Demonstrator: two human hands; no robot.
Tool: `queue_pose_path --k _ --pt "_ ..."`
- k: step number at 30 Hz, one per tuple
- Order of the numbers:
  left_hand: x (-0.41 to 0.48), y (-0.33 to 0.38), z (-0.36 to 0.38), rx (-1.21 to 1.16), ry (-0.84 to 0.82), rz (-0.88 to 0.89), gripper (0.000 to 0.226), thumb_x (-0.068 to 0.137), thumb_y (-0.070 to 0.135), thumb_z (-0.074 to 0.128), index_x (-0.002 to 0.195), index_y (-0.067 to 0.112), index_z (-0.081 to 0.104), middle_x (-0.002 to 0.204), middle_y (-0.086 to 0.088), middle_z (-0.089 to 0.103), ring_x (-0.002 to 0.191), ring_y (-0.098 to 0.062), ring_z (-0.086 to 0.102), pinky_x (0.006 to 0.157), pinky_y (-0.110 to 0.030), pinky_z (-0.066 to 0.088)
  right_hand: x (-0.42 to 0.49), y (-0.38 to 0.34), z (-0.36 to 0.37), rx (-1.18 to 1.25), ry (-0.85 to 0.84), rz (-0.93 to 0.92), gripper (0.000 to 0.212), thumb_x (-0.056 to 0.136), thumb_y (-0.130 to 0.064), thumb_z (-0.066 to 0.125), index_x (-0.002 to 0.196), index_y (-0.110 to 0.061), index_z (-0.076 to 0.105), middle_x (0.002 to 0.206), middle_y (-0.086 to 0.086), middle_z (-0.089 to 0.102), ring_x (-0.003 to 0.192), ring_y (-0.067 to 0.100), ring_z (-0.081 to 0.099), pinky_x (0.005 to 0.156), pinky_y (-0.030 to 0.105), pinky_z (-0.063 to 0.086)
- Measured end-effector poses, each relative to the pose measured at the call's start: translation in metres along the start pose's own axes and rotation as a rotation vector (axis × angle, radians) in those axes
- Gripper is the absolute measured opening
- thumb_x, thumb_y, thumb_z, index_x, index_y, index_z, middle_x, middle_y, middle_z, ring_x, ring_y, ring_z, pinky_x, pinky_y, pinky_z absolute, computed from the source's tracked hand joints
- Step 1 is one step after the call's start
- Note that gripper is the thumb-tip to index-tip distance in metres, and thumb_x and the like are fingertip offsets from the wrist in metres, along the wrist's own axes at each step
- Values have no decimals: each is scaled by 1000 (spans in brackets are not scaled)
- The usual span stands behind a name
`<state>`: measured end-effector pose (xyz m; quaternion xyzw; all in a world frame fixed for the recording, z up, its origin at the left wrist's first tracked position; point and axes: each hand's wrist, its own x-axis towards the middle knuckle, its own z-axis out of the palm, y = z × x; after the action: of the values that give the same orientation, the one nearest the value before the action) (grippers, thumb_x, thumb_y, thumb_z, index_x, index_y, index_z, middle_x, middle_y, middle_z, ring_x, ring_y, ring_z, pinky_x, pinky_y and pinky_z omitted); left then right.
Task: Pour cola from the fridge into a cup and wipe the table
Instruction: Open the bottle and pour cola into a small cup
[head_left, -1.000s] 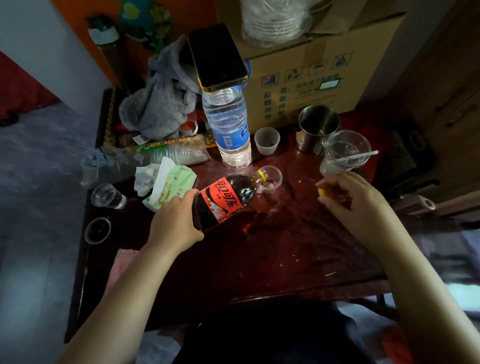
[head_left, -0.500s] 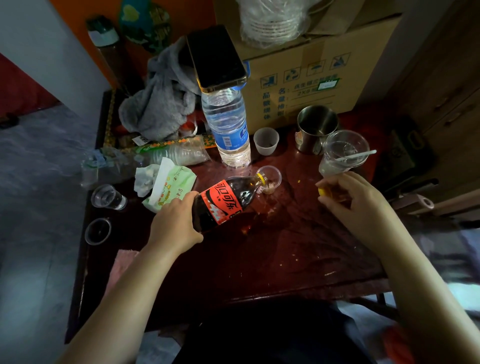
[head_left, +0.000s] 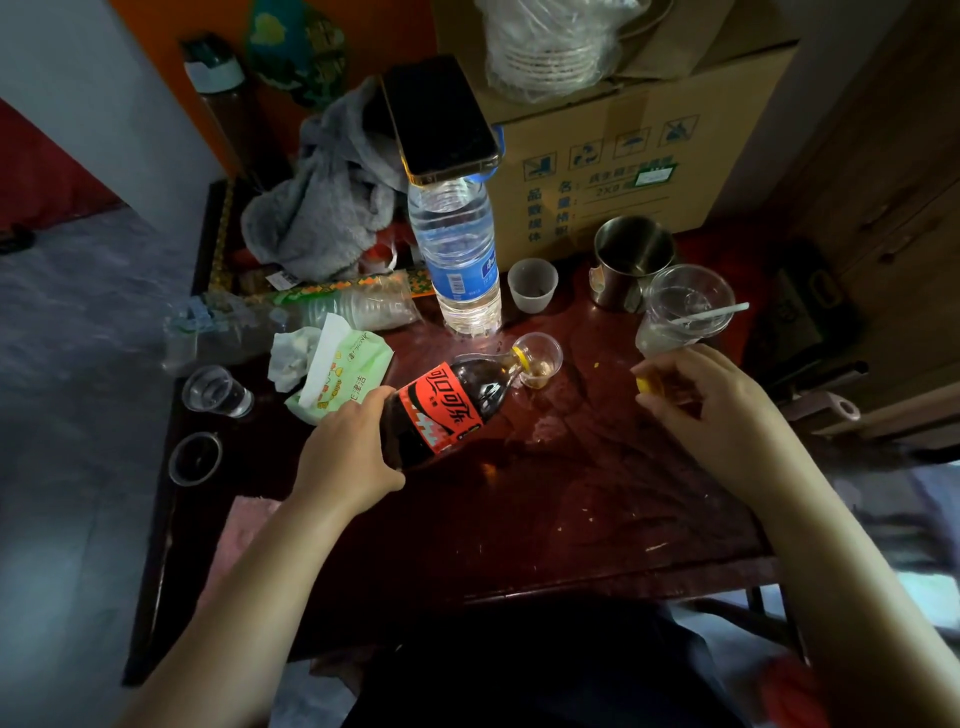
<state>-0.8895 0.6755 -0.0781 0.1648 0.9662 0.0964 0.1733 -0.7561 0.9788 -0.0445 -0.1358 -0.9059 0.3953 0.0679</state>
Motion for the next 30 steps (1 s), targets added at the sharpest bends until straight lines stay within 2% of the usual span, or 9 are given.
queue_pose_path --k 13,21,30 --pt "-10 -6 3 -89 22 15 87 56 19 82 132 27 41 108 -1 57 100 -23 55 69 -31 44 -5 -11 0 -21 0 -18 23 82 -17 70 103 -26 65 104 -15 57 91 -3 57 77 2 39" --pt "-12 -12 4 -97 22 22 82 56 18 80 128 31 44 100 5 55 90 -17 53 63 -28 41 -9 -16 4 -24 0 -28 24 82 -15 71 102 -26 64 102 -16 57 89 -2 58 77 3 40" --pt "-6 -13 3 -78 9 29 84 55 18 80 130 30 42 103 0 57 93 -23 56 66 -33 49 -16 -19 7 -31 20 -15 23 82 -16 70 103 -26 64 101 -18 56 93 -6 55 76 2 38"
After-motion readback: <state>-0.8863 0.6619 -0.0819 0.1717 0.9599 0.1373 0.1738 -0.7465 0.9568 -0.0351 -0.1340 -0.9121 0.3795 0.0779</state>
